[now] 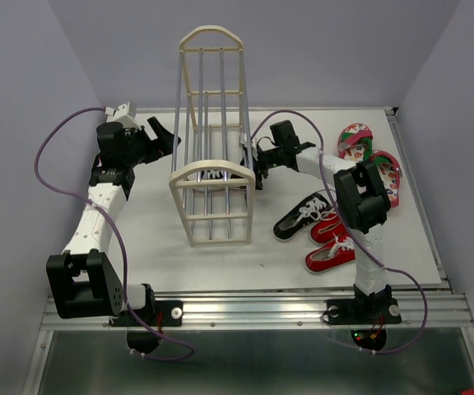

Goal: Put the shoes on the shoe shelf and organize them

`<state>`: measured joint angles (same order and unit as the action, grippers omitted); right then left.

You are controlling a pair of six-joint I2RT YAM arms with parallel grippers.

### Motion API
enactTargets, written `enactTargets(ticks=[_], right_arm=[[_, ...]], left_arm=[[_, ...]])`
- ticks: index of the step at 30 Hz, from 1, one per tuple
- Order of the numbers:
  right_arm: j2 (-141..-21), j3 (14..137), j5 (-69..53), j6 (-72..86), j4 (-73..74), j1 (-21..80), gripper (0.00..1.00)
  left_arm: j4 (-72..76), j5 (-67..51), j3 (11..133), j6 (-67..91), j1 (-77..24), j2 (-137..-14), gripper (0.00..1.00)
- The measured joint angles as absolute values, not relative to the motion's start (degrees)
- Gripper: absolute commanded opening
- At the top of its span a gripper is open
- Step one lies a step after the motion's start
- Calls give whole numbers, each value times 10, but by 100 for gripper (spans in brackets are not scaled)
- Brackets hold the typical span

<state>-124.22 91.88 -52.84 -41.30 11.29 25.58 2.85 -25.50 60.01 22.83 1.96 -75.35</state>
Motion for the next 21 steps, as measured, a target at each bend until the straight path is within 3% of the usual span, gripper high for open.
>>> enactTargets(ticks=[9,21], right_arm=[[-1211,893,-454,-353,96,256,100],[-978,697,-184,-123,-25,256,100]], left_arm=[[31,-252,600,229,20,-753,99],[38,-240,600,235,20,-733,99]])
